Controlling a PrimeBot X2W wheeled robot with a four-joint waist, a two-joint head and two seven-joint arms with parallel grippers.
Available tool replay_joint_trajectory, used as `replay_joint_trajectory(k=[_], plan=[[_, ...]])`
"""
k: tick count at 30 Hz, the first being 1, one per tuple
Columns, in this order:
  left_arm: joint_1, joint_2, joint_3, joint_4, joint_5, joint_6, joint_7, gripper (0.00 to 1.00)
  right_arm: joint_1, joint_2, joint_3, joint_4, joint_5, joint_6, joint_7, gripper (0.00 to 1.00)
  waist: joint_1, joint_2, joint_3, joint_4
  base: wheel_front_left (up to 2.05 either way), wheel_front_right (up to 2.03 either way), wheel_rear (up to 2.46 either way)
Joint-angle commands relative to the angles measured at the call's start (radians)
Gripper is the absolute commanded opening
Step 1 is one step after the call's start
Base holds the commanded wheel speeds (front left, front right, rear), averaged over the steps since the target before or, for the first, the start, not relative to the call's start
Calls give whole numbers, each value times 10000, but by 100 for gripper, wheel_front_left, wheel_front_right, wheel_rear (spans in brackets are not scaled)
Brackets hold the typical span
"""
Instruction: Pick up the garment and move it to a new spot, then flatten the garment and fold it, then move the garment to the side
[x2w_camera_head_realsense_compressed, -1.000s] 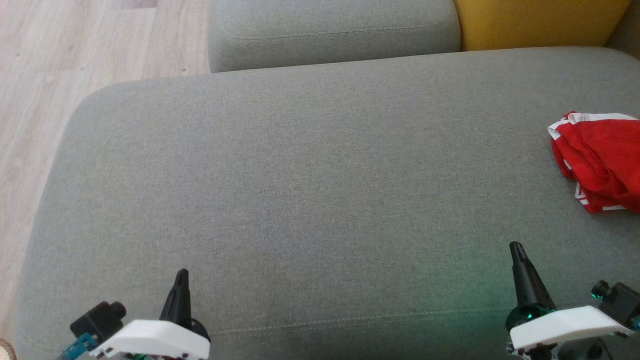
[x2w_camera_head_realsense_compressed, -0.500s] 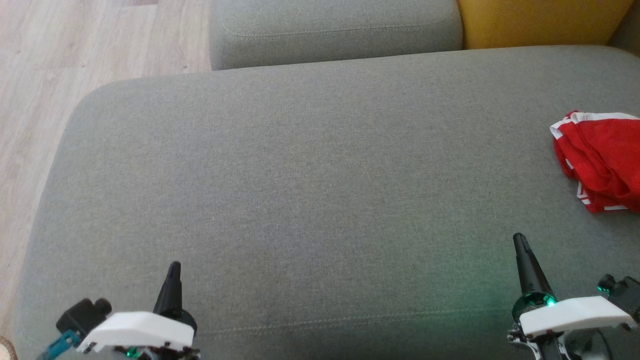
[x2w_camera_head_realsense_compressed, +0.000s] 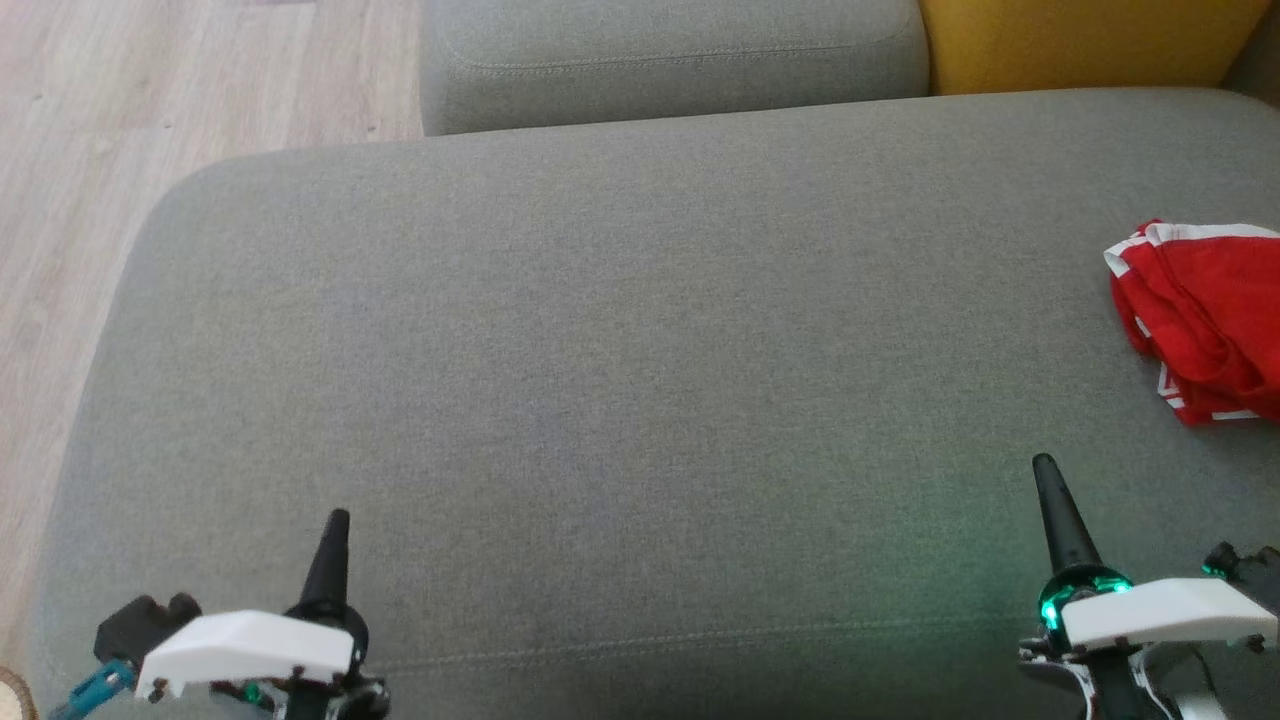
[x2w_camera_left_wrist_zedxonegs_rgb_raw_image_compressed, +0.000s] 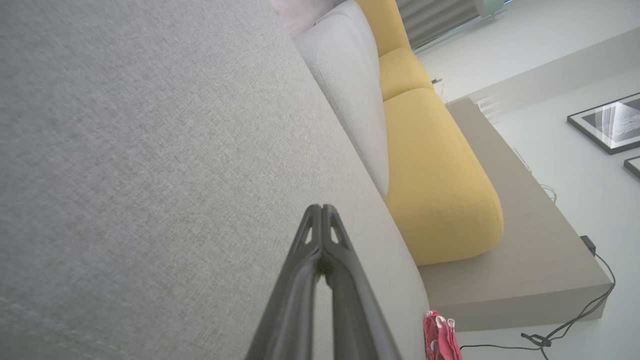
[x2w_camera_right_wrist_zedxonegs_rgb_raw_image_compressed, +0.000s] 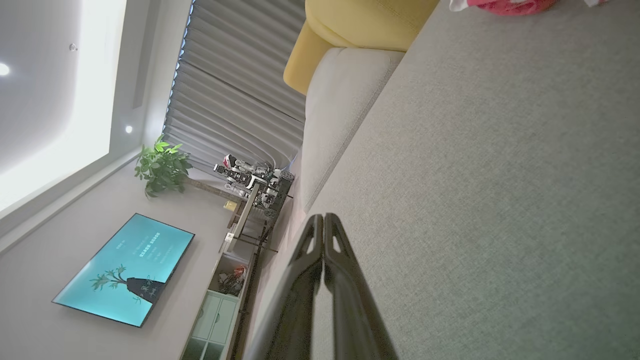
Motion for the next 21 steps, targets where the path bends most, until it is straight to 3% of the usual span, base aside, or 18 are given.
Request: replay_joint_trajectory(k=[1, 21], plan=[[-716, 138, 415, -234, -285, -131, 49, 0, -557, -189, 67, -252, 311, -1, 81, 0, 0, -1, 4, 2, 0, 0, 0], [-1255, 133, 1086, 83, -2711, -692, 629, 0, -1017, -201, -102, 102, 2738, -1, 658, 0, 0, -1, 76, 45, 0, 0, 0]])
